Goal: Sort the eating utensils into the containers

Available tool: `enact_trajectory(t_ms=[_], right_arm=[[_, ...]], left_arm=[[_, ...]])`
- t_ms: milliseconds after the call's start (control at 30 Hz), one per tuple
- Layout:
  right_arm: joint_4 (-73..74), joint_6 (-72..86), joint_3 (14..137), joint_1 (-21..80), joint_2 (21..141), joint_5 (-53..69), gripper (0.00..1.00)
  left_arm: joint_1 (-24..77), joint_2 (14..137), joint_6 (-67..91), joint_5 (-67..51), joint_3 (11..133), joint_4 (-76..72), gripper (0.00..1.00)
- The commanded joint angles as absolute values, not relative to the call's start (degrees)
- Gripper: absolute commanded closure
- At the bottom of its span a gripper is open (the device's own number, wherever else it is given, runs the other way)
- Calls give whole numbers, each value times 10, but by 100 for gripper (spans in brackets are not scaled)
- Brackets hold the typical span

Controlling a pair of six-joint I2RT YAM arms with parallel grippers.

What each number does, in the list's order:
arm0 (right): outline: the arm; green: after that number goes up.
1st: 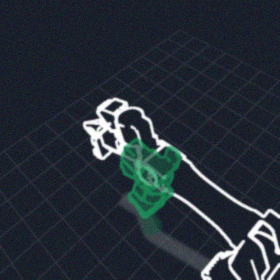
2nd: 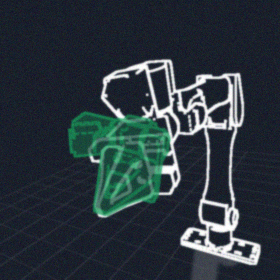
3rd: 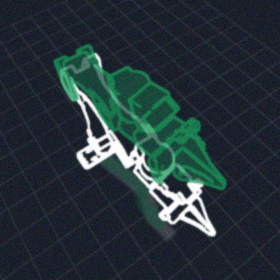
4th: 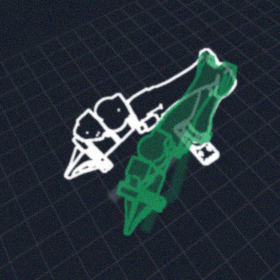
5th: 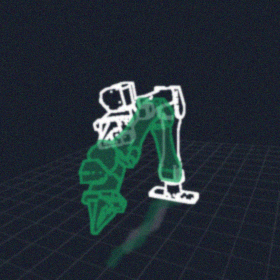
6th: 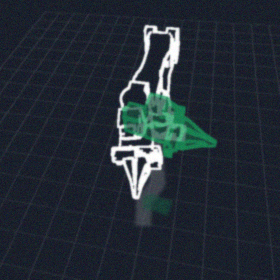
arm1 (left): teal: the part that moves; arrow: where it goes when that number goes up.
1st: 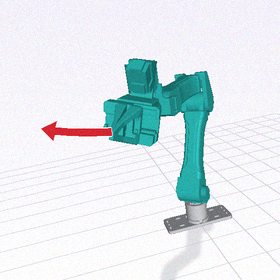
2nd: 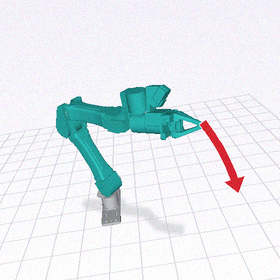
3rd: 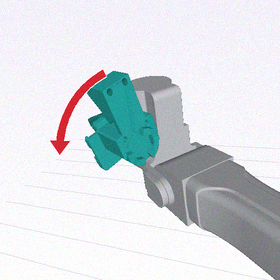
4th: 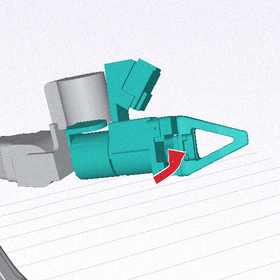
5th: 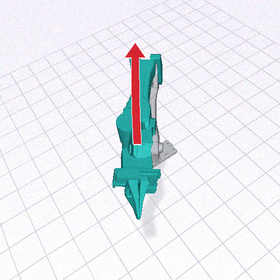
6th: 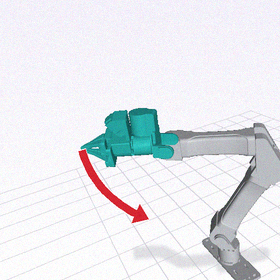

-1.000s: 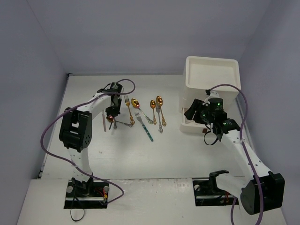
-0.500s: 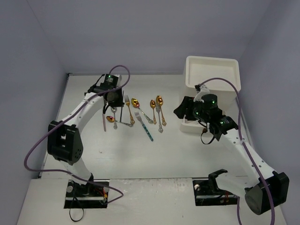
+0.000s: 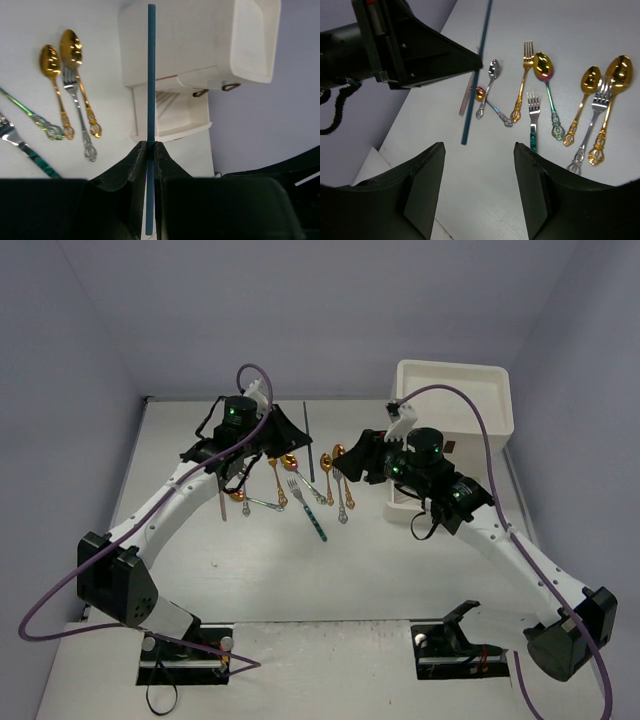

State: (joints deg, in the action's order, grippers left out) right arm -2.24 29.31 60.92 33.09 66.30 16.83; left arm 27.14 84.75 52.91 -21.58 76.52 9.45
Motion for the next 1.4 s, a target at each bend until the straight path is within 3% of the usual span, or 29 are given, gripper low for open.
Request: enact_trajectory(t_ms=[0, 267, 467, 667, 867, 933, 1100, 1200, 1367], right_arm=[[-91, 311, 647, 354, 689, 178, 46], [-94, 317, 657, 368, 714, 151, 49], [-93, 307, 661, 368, 717, 134, 57], [-92, 309, 660, 368, 715, 130, 73], [-92, 320, 642, 368, 703, 115, 98], [-92, 327, 624, 368, 689, 99, 100], [-91, 359, 574, 366, 664, 79, 100], [-88, 404, 537, 366, 650, 66, 100], [-66, 512, 460, 361, 617, 13, 100]], left_arm=[[301, 819, 574, -239, 770, -15, 100], [327, 806, 552, -245, 768, -34, 100], [341, 804, 522, -255, 770, -23, 100], [354, 806, 495, -254, 769, -4, 100], [376, 814, 448, -238, 789, 44, 100], [380, 812, 427, -221, 790, 68, 99], [381, 788, 395, -167, 775, 97, 54], [380, 768, 357, -108, 780, 147, 31], [380, 722, 302, 40, 766, 229, 21]])
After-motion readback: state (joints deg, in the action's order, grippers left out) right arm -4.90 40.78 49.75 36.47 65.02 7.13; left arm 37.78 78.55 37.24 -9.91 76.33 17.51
